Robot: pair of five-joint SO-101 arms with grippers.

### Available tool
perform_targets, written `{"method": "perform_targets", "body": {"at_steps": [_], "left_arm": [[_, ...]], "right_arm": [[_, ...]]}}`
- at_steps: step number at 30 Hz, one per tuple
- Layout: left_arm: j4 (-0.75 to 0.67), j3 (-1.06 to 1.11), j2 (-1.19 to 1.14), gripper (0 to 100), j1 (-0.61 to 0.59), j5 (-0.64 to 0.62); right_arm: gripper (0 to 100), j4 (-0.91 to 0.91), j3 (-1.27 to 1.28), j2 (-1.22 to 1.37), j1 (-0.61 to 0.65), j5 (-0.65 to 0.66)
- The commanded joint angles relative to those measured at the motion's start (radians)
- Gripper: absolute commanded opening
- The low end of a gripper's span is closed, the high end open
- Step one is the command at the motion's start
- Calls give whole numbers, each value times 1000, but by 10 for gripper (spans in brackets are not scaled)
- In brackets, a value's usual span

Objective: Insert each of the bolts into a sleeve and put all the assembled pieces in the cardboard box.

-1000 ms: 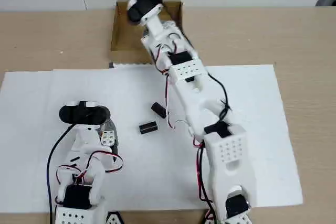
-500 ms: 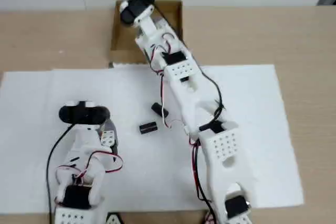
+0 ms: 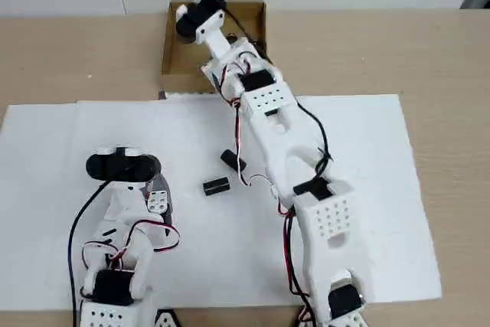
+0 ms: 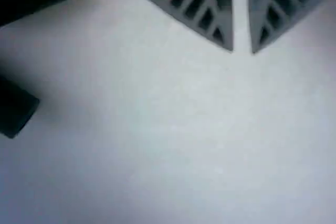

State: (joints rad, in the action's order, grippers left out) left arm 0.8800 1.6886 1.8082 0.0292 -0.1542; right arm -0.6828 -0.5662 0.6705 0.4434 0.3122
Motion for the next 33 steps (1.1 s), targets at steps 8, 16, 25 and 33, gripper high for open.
{"method": "perform_targets", "body": {"at_steps": [8,16,25,33], "left_arm": [[3,-5,8,6,3,6],[3,-5,8,6,3,6],[3,-5,8,6,3,6],[3,-5,8,6,3,6]], "right_arm": [[6,-430,-58,-282,5,0],[10,-743,-58,-351,5,0],[8,-989,-57,-372,1,0],[11,-997,109,-475,15,5]]}}
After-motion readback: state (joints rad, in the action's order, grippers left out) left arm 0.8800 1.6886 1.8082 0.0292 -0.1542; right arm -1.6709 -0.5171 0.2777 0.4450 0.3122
